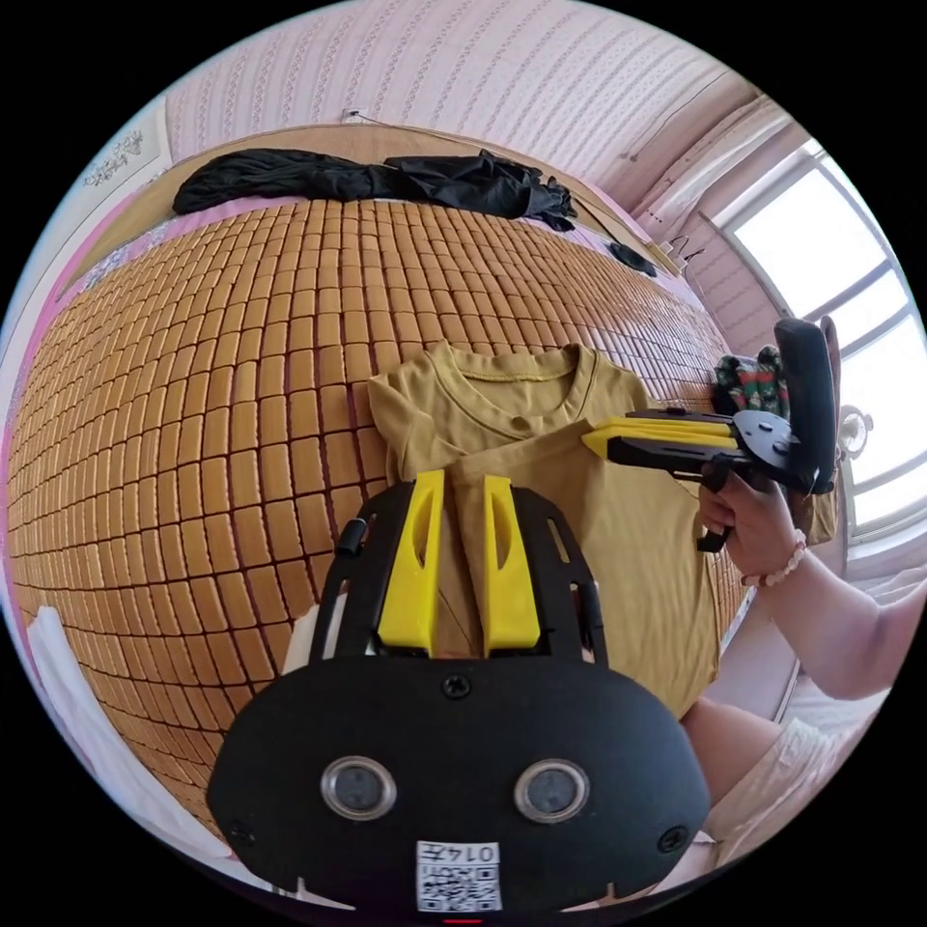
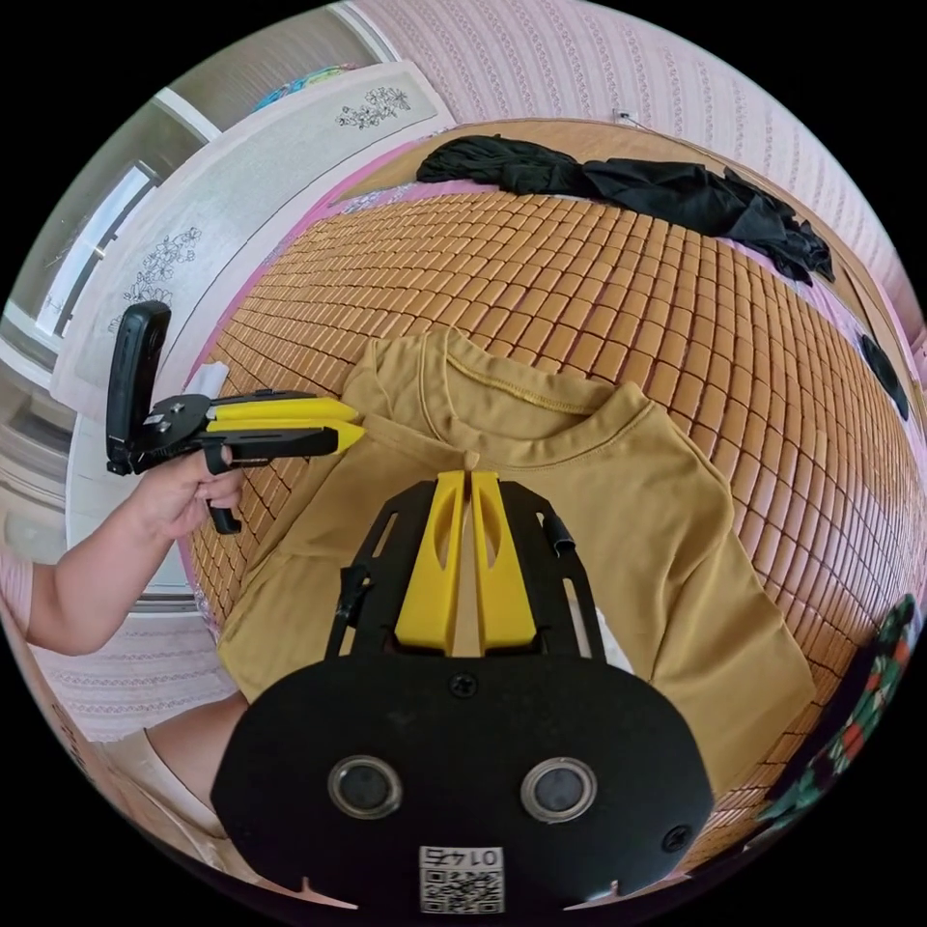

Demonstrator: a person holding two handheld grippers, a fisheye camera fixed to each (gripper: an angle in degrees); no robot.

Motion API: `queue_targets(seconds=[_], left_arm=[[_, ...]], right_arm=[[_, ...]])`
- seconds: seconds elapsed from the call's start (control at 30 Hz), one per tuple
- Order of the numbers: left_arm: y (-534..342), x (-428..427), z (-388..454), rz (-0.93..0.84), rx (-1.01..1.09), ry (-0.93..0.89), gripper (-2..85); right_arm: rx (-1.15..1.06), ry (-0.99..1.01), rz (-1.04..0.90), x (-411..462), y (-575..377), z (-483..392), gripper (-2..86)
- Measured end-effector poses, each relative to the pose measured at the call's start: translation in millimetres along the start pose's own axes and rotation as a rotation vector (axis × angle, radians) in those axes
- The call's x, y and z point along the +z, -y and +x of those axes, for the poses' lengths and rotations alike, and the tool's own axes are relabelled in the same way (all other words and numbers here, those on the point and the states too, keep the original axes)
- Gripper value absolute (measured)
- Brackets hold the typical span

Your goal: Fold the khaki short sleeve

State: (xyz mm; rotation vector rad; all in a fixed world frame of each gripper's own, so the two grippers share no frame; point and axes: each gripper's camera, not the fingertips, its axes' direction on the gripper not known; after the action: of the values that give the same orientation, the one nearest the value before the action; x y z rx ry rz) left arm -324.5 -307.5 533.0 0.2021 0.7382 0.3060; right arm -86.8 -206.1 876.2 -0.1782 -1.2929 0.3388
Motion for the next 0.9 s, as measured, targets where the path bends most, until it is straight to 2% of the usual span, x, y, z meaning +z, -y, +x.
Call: queue_targets(seconds=[0.1,0.27,0.4,0.47,0.57,0.67,0.77,0.9], left_arm=[[5,1,9,-0.030,0.018,0.029,5.4],[-7,-51,23,0.064,0.024,0.103,1.2],[-50,-135,15,0.236,-0.108,0.169,0.1],[-76,-171,2,0.311,-0.193,0.202,-0.2],[-123,-218,-29,0.382,-0.365,0.235,-0.6],[-168,-245,-61,0.435,-0.499,0.272,-0.7],[-194,-250,-89,0.390,-0.584,0.305,-0.7],[-218,-248,-122,0.353,-0.674,0.260,-0.7]], right_arm=[[0.007,-0.001,0.001,11,-10,4,0.4],[-0.018,0.018,0.078,1,-18,-4,0.4],[-0.099,0.112,0.205,-15,-4,-36,0.3],[-0.175,0.240,0.255,-10,18,-73,0.3],[-0.306,0.306,0.261,18,50,-140,0.3],[-0.420,0.329,0.191,72,76,-207,0.3],[-0.537,0.310,0.042,139,89,-264,0.3],[-0.647,0.251,-0.068,188,85,-313,0.4]])
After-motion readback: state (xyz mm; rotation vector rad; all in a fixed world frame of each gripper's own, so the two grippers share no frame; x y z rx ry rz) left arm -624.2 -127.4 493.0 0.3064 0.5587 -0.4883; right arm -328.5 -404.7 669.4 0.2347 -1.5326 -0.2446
